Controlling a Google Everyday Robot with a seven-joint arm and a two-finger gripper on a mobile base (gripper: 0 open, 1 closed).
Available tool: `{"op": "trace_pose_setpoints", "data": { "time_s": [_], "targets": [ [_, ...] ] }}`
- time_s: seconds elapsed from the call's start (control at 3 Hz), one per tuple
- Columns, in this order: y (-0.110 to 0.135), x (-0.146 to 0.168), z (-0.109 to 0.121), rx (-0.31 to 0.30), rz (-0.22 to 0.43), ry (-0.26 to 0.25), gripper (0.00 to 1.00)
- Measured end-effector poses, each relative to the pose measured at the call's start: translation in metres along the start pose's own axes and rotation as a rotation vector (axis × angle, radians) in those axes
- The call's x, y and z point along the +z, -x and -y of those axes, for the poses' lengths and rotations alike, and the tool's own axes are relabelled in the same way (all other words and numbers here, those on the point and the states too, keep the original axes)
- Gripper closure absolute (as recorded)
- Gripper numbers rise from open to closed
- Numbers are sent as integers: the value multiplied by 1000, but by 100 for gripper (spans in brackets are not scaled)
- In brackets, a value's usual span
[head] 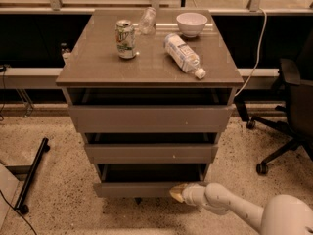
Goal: Close bottom drawer
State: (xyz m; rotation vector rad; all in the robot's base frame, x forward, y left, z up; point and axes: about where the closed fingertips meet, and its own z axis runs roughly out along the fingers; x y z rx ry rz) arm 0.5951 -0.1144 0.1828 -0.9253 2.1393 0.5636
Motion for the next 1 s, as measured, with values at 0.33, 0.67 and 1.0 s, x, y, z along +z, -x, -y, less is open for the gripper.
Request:
{"op": "trace_pose_setpoints", "data": {
  "time_s": [0.33, 0.67, 1.0],
  "targets": [
    [8, 5, 9, -3, 20, -11, 4],
    [8, 5, 9, -3, 19, -11, 0],
    [8, 5, 9, -3, 19, -11, 0]
  ]
}}
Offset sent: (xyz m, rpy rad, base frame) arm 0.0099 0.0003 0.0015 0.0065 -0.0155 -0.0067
